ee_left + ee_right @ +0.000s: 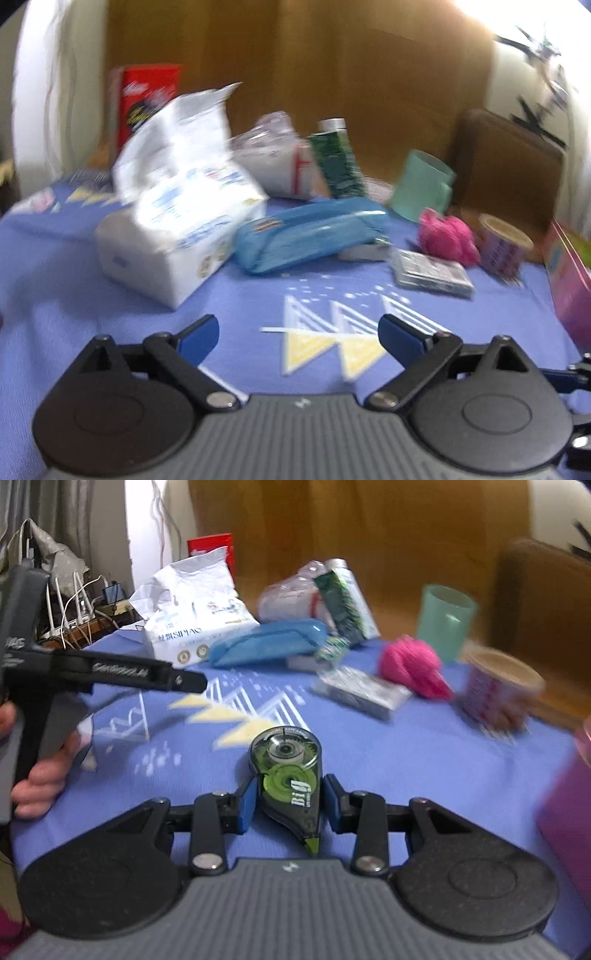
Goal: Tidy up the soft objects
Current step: 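Grasp the green correction tape with the right gripper and lift, then carry the correction tape with the right gripper into the pink tin and release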
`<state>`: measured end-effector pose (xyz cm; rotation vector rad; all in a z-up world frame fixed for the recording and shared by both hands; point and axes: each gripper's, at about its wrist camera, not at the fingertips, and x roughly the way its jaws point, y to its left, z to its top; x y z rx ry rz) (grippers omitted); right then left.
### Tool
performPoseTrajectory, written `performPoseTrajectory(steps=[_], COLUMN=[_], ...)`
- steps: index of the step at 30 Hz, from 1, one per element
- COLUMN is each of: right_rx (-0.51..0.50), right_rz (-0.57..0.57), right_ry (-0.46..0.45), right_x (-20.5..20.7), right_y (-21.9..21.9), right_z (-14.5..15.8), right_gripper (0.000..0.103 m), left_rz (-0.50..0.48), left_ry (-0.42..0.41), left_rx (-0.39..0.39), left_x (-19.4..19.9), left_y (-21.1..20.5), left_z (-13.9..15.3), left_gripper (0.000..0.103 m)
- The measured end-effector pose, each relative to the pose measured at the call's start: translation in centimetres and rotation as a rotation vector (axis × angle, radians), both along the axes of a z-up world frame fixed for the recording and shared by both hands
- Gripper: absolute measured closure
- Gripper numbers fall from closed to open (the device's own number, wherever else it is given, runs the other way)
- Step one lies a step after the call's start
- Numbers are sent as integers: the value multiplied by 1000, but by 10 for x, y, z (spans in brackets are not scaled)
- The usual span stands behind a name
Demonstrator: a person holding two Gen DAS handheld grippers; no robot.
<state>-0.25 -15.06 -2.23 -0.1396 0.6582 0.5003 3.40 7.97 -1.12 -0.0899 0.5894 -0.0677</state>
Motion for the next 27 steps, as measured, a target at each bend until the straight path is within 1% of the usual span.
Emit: performPoseTrajectory(steps=[1,2,4,7,9,11,13,16,19,21,22,24,26,27], right_rx=[33,64,133,257,312,347,361,366,356,356,358,353,333,323], right_rz=[-23,-46,-99,-172,-193,-204,-206,-200,-188,-182,-181,-180,-195,-205], right_ry=[13,23,47,82,95,100,97,82,63,45,36,11,-31,-53], right_x=[-9,-14,-22,-27,-30,-34,-36,-41,-45,-48,-49,-52,-56,-58], right_y=[-9,-16,-29,-48,-53,-57,-58,-59,-60,-62,-62,-65,-68,-70], right_z=[1,1,1,-2,-4,-5,-5,-5,-4,-2,-1,2,7,9], right_gripper=[62,62,62,62,62,62,62,62,62,62,62,62,62,62], left_rz=[-28,-56,-141,-254,-312,-352,-378,-407,-446,-462,-471,-489,-520,-536], left_ry=[3,15,59,126,181,227,270,300,348,364,368,370,356,345], left_rx=[-6,-35,-122,-176,-220,-255,-276,-302,-364,-362,-357,-350,-343,-333], left_x=[-3,-5,-7,-9,-10,-11,-14,-18,-13,-9,-8,-4,-1,0], left_y=[-7,-11,-24,-48,-60,-68,-76,-82,-91,-101,-106,-117,-129,-136], left_z=[1,2,3,5,6,4,2,-1,-4,-4,-3,1,9,14], left_gripper=[6,6,6,7,9,10,13,15,29,47,50,60,64,64])
